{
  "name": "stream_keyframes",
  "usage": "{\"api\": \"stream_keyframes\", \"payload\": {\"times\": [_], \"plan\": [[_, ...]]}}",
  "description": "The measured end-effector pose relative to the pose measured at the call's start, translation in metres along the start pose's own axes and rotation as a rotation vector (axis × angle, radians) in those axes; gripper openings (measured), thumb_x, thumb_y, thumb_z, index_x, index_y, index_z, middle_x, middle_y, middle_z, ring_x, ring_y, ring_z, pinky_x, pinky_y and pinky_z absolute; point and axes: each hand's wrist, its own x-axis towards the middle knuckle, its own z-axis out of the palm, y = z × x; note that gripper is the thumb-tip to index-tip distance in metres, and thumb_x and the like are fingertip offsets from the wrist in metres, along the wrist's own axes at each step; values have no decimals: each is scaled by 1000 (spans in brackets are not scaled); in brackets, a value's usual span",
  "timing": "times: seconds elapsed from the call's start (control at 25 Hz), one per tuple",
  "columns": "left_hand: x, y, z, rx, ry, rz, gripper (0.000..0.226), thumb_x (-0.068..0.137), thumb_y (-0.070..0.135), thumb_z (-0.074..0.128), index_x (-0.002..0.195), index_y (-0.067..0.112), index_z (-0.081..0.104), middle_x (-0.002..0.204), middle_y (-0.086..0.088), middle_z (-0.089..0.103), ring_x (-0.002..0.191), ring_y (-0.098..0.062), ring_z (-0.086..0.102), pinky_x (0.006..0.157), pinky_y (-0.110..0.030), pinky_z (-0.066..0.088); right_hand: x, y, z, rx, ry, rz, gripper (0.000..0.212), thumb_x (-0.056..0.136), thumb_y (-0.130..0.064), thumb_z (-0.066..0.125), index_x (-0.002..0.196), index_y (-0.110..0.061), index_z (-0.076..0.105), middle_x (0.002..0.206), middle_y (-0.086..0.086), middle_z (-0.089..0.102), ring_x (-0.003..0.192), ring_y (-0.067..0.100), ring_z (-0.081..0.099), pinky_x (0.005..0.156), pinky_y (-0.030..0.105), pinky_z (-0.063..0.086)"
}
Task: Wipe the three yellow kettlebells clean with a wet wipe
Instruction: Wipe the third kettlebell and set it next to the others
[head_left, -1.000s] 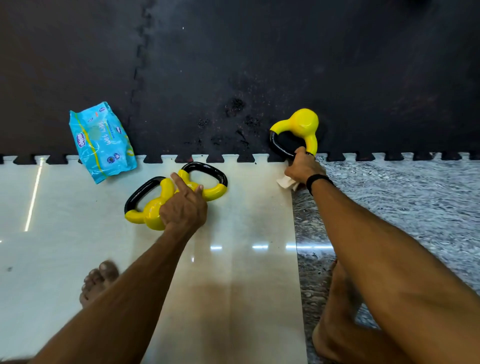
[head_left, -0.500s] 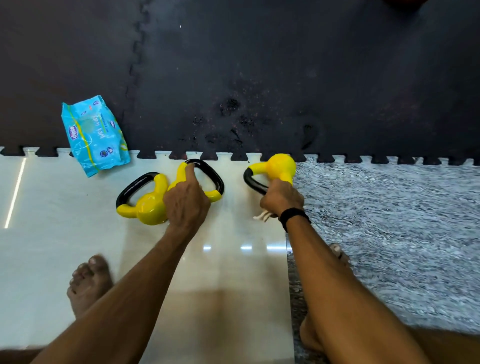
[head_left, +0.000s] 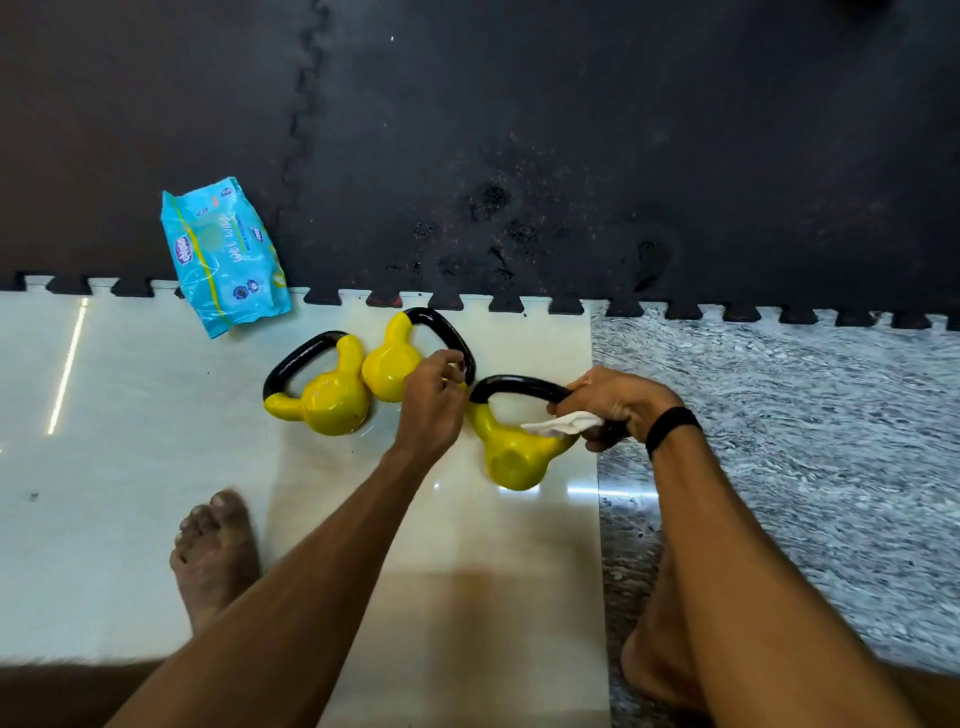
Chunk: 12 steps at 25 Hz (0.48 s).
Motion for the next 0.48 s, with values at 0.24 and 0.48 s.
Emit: {"api": "stream_keyframes", "payload": {"times": [0.24,0.48], "plan": [[-33,7,26,279,-35,-179,34,91,44,53,101,12,52,100,-9,63,97,-31,57,74,-35,39,8,35,-9,-26,71,131,16,78,-6,72,72,-1,58,62,14,57,46,21,54,42,22,46],[-44,18,52,409,-366,-196,55,88,50,57,125,12,43,127,-14,44,115,-37,51,89,-42,41,23,27,-19,403,571,-128,9,76,-11,75,73,-12,66,89,18,69,73,31,66,65,44,59]]}}
